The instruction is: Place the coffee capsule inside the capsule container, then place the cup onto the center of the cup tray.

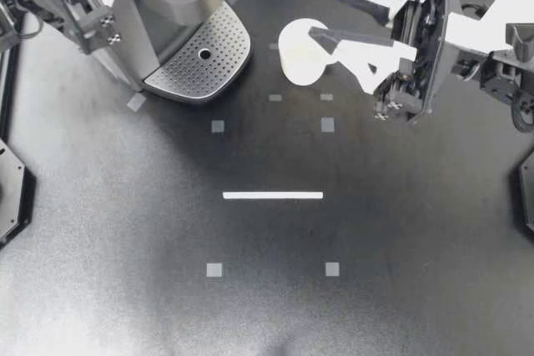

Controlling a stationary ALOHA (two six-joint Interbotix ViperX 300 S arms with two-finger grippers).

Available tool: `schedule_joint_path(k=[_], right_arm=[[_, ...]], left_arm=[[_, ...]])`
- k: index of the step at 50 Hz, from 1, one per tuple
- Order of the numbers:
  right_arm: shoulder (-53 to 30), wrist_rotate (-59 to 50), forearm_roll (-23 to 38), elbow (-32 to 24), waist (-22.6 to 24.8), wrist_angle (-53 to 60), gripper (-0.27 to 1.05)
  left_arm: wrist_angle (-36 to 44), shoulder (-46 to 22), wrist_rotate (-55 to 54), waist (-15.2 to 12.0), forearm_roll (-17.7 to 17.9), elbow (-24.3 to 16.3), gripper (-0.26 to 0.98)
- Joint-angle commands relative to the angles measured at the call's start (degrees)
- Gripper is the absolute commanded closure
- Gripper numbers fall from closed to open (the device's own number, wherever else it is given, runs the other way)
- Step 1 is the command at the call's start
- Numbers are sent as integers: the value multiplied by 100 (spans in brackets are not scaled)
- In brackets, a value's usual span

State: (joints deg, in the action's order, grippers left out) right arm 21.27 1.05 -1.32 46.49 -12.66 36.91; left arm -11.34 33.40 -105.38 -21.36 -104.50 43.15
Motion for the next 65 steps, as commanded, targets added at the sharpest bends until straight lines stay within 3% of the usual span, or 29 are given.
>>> schedule_joint_path(k=[1,26,38,46,56,65], right_arm=[[132,-9,0,-53,35,70,20],[334,-9,0,176,62,79,20],[413,9,0,246,62,-97,20],[510,62,9,105,53,-1072,20],[580,378,123,-721,-202,-3797,20],[299,993,229,-1705,-598,-6231,20]], left_arm=[[-18,-70,-18,9,-18,-114,58],[-18,-642,-26,308,-18,-396,58],[-334,-1063,334,967,-44,-940,58],[-1002,-1380,571,1397,53,-1125,58],[-1503,-1169,1055,1441,844,-1081,58],[-2136,-993,2848,1485,2689,-1248,58]])
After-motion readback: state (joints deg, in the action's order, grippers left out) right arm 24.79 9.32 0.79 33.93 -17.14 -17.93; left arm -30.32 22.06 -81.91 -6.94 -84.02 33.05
